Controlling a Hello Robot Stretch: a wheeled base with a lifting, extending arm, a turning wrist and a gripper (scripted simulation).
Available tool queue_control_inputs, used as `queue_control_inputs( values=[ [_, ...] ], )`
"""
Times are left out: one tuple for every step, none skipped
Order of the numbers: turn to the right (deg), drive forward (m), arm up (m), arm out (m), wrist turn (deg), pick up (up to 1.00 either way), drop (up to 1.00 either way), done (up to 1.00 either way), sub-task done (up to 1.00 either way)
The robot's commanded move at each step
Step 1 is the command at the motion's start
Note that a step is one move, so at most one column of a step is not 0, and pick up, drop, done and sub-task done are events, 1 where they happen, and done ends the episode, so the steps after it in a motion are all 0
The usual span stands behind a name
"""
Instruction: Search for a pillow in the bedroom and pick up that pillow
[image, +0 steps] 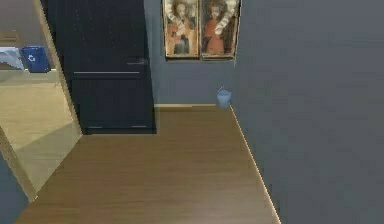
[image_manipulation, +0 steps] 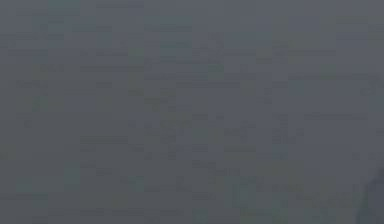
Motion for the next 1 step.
queue_control_inputs(
  values=[
    [-33.0, 0.0, 0.0, 0.0, 0.0, 0.0, 0.0, 0.0, 0.0]
  ],
)
